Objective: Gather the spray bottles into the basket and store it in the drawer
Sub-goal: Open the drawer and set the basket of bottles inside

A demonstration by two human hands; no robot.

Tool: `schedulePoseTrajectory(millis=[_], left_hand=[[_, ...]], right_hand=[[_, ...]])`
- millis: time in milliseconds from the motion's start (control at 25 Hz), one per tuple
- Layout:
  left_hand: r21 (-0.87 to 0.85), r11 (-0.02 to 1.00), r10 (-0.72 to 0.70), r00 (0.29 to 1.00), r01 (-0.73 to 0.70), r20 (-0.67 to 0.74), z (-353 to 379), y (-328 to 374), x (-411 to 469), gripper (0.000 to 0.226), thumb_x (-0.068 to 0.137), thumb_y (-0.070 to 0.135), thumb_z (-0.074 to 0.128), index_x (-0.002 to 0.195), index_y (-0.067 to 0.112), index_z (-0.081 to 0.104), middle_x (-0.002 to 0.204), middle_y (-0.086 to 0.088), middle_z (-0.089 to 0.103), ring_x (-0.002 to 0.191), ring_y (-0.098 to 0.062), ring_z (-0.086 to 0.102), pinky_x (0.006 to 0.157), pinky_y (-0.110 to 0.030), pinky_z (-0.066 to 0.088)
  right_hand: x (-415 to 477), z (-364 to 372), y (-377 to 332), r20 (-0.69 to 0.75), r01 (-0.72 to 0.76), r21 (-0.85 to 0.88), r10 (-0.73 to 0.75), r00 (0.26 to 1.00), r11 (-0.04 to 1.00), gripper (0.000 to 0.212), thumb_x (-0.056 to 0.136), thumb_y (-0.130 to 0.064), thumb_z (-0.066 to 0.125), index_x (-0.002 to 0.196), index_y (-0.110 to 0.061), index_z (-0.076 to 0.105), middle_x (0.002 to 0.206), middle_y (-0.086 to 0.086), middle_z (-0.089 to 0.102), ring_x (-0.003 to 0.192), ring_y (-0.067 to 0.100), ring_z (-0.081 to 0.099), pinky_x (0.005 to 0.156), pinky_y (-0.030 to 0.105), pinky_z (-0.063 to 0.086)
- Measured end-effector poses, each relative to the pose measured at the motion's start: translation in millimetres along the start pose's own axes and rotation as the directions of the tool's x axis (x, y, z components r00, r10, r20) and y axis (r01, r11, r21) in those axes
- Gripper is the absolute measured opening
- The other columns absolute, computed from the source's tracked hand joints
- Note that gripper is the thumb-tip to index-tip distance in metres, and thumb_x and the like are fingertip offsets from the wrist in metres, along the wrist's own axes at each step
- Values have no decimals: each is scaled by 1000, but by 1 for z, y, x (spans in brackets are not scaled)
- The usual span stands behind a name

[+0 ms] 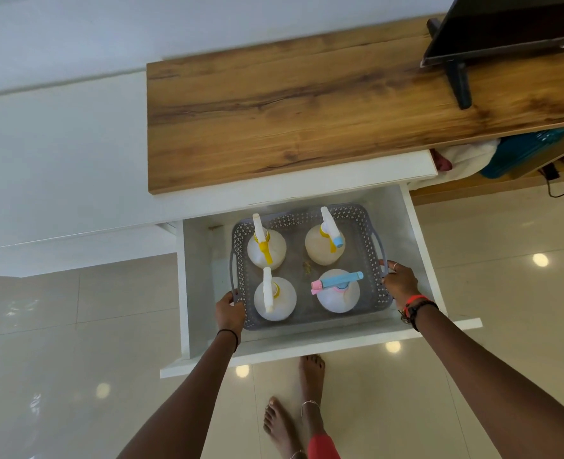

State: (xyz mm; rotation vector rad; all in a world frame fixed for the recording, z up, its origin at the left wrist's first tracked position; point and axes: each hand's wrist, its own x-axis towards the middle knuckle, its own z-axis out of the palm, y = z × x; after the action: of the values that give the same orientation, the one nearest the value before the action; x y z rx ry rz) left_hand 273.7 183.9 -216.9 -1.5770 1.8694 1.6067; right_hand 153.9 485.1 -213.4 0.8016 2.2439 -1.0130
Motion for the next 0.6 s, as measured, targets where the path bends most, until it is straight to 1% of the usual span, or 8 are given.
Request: schedulePoseTrajectory(millis=[80, 120, 240, 360, 480, 600], left_hand=[[-6, 1000, -3, 1000, 3, 0, 3, -5, 11, 38, 90, -5, 50, 126, -4, 60, 125, -23, 64, 118, -40, 59, 102, -49, 49], [-11, 1000, -5, 1000, 5, -4, 5, -7, 16, 38, 90, -5, 49, 126, -3, 60, 125, -22, 65, 118, -40, 59, 102, -48, 50], [-34, 999, -12, 1000, 11, -28, 10, -14, 31, 38, 89, -4, 50, 125, -1, 62, 123, -21, 65, 117, -39, 60, 101, -47, 50], [-45, 999, -31, 998, 29, -50, 16, -20, 45, 38, 89, -2, 53, 126, 1, 62, 126, -20, 65, 119, -37, 59, 104, -48, 48], [-50, 997, -54, 997, 52, -52, 18, -27, 55, 38, 89, -2, 53, 127, 1, 62, 128, -19, 64, 120, -37, 59, 104, -47, 48], [-51, 996, -79, 996, 76, -50, 19, -32, 63, 40, 90, -2, 53, 129, 2, 60, 131, -18, 62, 121, -35, 58, 106, -46, 47]], right_hand=[[10, 9, 3, 5, 3, 10, -3, 1000, 1000, 46, 89, 6, 45, 128, -11, 61, 121, 21, 65, 86, 23, 53, 63, 26, 44], [15, 13, 6, 5, 0, 20, 0, 1000, 1000, 46, 89, 7, 44, 128, -10, 61, 122, 22, 64, 87, 23, 52, 63, 26, 45], [30, 26, 13, -3, -18, 40, 18, 1000, 999, 46, 89, 8, 43, 129, -8, 60, 122, 23, 65, 89, 25, 55, 74, 32, 48], [44, 38, 15, -10, -19, 52, 19, 1000, 998, 46, 88, 7, 44, 128, -9, 61, 120, 22, 66, 91, 26, 56, 88, 38, 51], [53, 47, 14, -21, -10, 48, 11, 1000, 999, 45, 88, 6, 46, 126, -10, 62, 118, 21, 67, 89, 25, 56, 90, 38, 51], [59, 53, 12, -4, -1, 79, 1, 1000, 997, 42, 87, 3, 48, 123, -12, 65, 116, 21, 68, 91, 28, 59, 94, 43, 53]])
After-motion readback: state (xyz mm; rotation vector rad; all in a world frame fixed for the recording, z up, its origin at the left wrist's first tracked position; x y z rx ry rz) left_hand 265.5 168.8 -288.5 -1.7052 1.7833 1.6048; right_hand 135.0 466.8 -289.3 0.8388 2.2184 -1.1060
